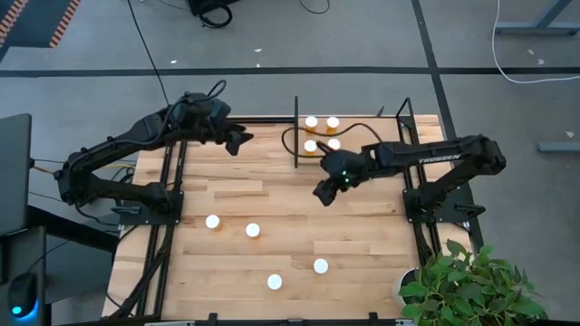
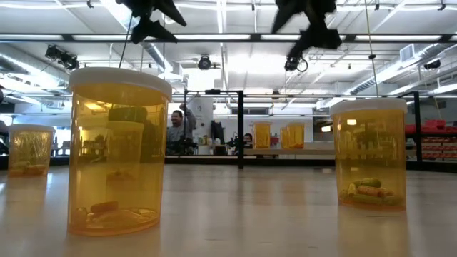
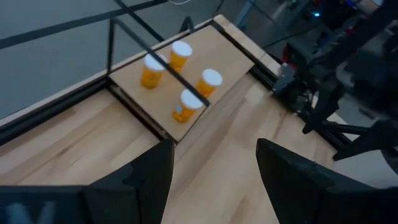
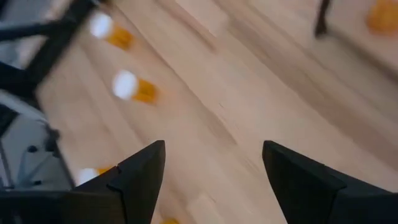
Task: Pick and place medicine bottles onto shelf by color
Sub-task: Put the orange pill bottle on the shelf
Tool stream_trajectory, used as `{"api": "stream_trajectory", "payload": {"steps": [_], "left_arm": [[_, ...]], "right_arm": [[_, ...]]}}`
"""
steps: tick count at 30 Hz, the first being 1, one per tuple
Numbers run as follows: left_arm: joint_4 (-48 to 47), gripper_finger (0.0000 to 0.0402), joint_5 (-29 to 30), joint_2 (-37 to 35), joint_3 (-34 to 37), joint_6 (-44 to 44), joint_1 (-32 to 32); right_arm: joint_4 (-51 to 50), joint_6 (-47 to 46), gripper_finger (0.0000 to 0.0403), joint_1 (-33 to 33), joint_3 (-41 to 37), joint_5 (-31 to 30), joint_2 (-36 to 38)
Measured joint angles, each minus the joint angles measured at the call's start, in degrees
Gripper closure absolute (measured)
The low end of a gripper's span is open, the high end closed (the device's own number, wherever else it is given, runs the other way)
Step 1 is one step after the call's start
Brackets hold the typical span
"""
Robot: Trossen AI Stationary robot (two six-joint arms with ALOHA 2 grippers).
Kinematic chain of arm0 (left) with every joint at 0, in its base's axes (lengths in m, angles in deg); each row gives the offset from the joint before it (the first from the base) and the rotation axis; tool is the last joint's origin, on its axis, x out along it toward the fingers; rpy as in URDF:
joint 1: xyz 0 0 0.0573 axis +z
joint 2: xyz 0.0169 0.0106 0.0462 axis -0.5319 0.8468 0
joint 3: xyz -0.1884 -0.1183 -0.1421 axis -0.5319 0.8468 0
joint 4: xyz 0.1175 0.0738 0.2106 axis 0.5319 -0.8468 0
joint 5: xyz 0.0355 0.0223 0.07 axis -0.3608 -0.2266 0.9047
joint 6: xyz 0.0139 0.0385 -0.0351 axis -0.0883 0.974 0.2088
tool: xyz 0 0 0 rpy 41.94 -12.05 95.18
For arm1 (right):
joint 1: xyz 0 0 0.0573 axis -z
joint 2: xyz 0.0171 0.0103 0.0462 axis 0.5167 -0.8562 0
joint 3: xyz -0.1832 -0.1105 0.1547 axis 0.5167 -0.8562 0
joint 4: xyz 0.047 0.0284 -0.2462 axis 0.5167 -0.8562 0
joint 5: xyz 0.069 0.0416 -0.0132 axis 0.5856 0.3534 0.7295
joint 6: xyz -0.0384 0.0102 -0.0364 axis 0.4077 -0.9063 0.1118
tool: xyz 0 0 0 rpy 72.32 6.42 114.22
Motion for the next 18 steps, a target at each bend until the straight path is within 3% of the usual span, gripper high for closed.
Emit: {"api": "stream_trajectory", "payload": {"steps": [7, 13, 18], "left_arm": [[0.5, 0.0170, 0.0, 0.0, 0.0, -1.4, -3.6], [5.6, 0.0170, 0.0, 0.0, 0.0, -5.7, -5.9], [9.8, 0.0171, 0.0, -0.1, 0.0, -7.4, -7.1]], "right_arm": [[0.7, 8.1, 0.0127, 1.8, 14.3, -3.8, -2.4], [0.1, 12.8, 0.0127, 3.1, 25.9, -3.4, -12.2], [-4.4, 13.0, 0.0127, 0.2, 32.8, -0.9, -20.5]]}}
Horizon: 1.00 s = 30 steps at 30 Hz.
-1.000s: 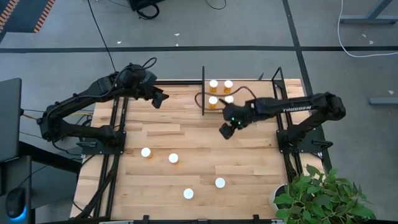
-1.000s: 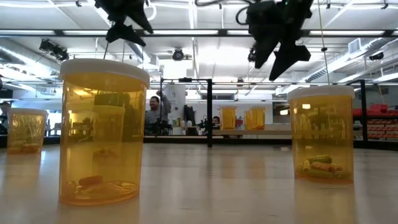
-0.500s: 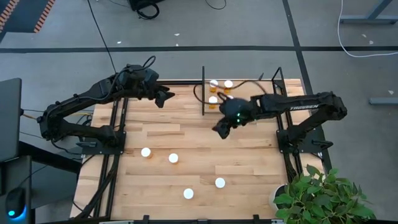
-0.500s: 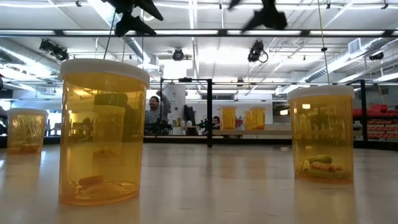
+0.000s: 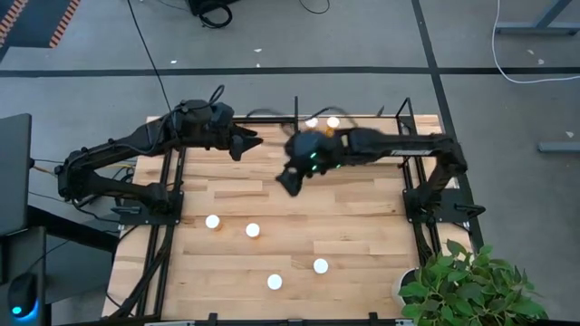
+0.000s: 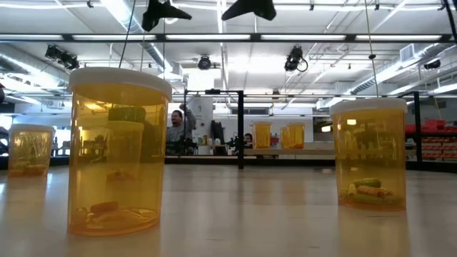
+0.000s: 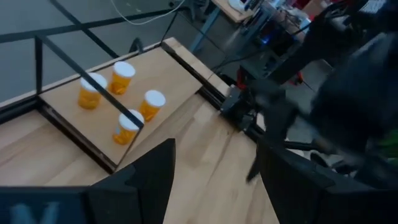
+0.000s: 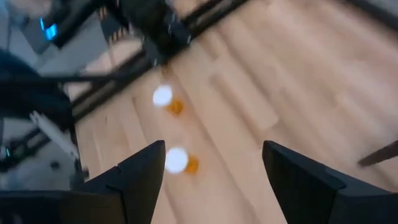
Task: Pick and place medicine bottles onto shelf by color
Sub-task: Put the orange pill bottle on the shelf
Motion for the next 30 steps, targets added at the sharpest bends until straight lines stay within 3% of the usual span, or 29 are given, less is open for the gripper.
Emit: {"api": "stream_trajectory", "payload": {"steps": [6, 12, 22, 30], "left_arm": [[-0.1, 0.0170, 0.0, -2.0, 0.0, -1.0, 0.0], [-1.2, 0.0171, 0.0, -3.5, 0.0, -4.0, -0.1], [-1.4, 0.0171, 0.0, -3.4, 0.0, -0.3, -3.9], [-5.2, 0.0171, -2.9, -3.4, 0.0, 0.2, -8.1]], "right_arm": [[-7.1, -1.6, 0.0127, -6.9, 1.7, 0.0, -4.8], [-14.2, -11.7, 0.0126, -12.0, 1.7, -0.9, -7.9], [-17.6, -12.4, 0.0088, -19.8, 1.7, -2.4, -15.3], [-20.0, -25.3, 0.0059, -23.8, 1.7, -3.5, -17.9]]}}
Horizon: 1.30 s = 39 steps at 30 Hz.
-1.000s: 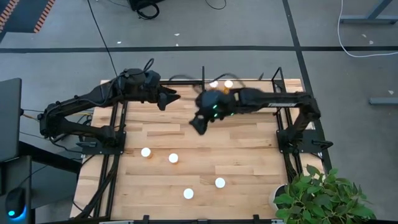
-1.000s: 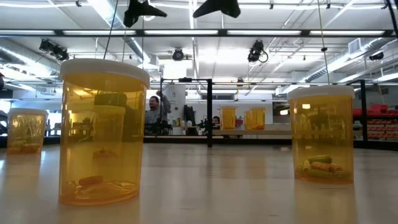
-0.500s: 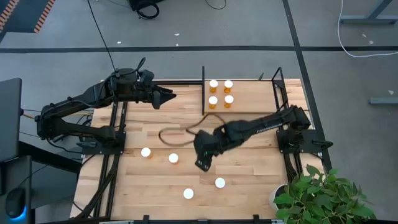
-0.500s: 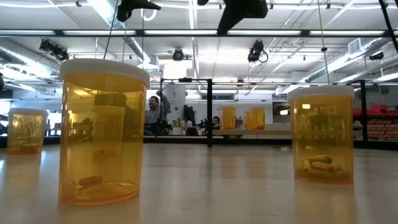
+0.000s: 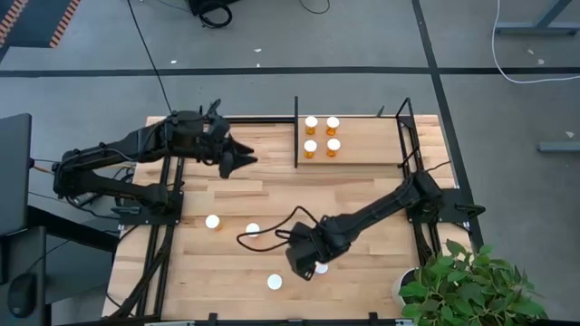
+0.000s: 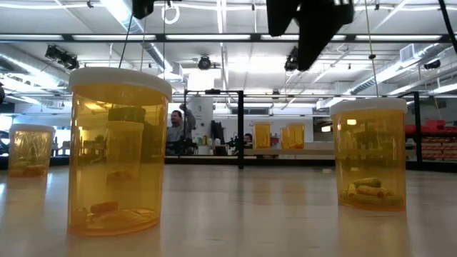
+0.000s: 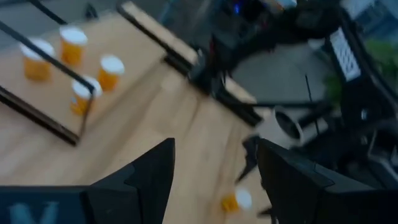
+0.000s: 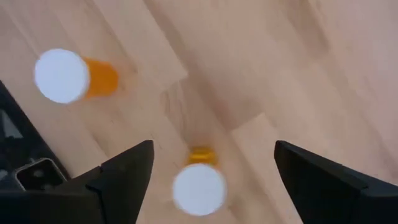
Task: Pick and place medicine bottles onto shelf by color
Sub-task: Put the orange pill bottle on the shelf
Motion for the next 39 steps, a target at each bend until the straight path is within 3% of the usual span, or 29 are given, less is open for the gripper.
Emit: {"api": "stream_trajectory", "payload": {"steps": [6, 16, 26, 33, 39], "left_arm": [[-6.6, 0.0171, -0.4, 0.0, 0.0, 0.3, -5.5], [-6.9, 0.0171, -0.4, 0.0, 0.0, 0.2, -12.7], [-7.1, 0.0171, -0.4, 0.0, 0.0, -1.1, -16.2], [-7.1, 0.0171, -0.3, 0.0, 0.0, -1.2, -17.4], [-7.2, 0.0171, 0.3, 0.0, 0.0, -1.2, -17.7]], "right_arm": [[-1.0, -5.9, 0.0056, -3.3, -0.1, 1.3, -3.4], [-1.6, -12.5, 0.0056, -3.6, -0.1, 2.8, -6.2], [-1.0, -16.7, 0.0056, -3.5, -1.7, 2.1, -6.8], [1.9, -19.6, 0.0056, -3.8, -6.5, 7.3, -6.8], [2.5, -20.6, 0.0056, -3.7, -6.3, 7.2, -6.8]]}}
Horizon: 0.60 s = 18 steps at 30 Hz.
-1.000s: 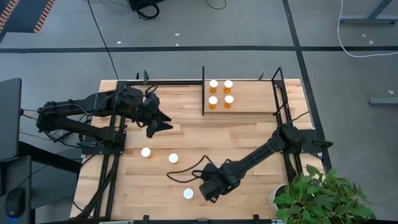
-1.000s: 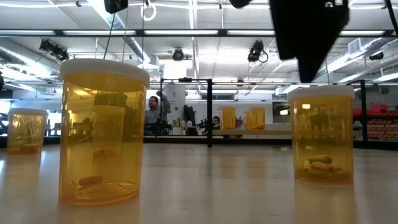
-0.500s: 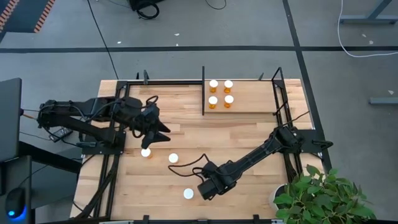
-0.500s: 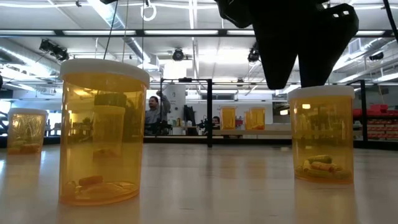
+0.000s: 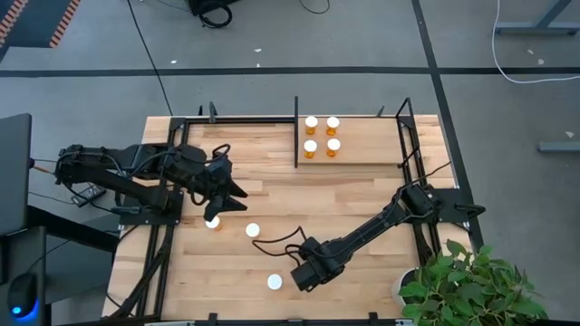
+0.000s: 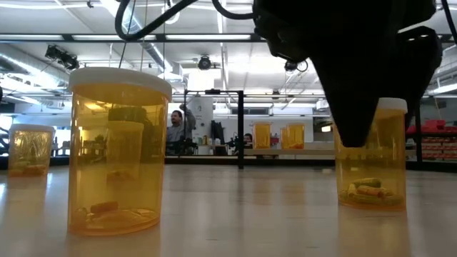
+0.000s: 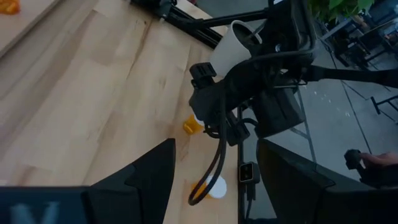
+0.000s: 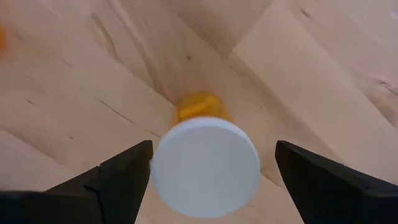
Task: Pick and place medicine bottles onto shelf by color
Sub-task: Put the orange pill bottle on the shelf
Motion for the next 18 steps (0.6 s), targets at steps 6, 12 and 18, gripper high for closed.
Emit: {"api": "stream_trajectory", "payload": {"steps": [6, 12, 18], "left_arm": [[0.0, 0.0171, 1.5, 0.0, 0.0, 0.1, 0.0], [0.0, 0.0171, 1.6, 0.0, 0.0, 0.5, 0.0], [-0.1, 0.0171, 1.8, 0.0, 0.0, 0.8, 0.0]], "right_arm": [[0.2, 0.0, 0.0071, 0.0, 0.1, 0.5, 0.0], [0.2, 0.0, 0.0104, 0.0, 0.1, 0.9, 0.0], [0.2, 0.0, 0.0140, 0.0, 0.1, 0.9, 0.0]]}}
